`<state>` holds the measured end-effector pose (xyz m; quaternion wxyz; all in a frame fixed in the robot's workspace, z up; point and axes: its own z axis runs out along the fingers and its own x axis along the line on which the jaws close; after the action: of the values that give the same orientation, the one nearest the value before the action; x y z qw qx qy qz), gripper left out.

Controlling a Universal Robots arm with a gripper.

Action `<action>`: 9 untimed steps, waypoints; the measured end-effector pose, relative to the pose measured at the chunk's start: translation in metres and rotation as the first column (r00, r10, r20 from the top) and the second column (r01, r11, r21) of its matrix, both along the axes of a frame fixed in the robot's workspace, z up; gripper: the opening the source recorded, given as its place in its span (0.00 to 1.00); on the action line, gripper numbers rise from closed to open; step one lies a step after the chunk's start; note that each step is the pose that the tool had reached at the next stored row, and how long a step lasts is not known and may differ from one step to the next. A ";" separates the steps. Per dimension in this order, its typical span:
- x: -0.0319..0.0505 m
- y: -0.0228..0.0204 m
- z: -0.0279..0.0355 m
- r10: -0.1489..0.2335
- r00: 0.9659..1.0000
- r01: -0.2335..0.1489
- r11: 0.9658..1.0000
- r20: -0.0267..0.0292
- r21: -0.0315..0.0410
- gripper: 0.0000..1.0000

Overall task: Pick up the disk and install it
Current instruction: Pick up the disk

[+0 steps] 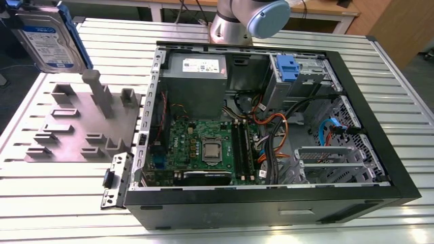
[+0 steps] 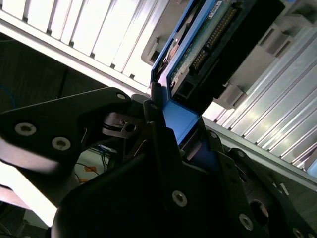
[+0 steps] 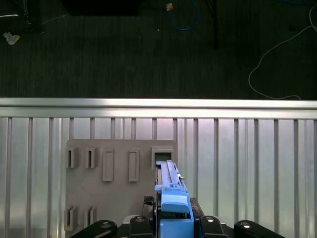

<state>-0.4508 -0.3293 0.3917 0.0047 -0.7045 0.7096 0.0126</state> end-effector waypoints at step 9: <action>0.0000 0.0000 0.0034 0.000 1.000 0.000 1.000 0.000 0.000 0.36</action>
<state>-0.4508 -0.3293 0.3951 0.0047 -0.7045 0.7096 0.0126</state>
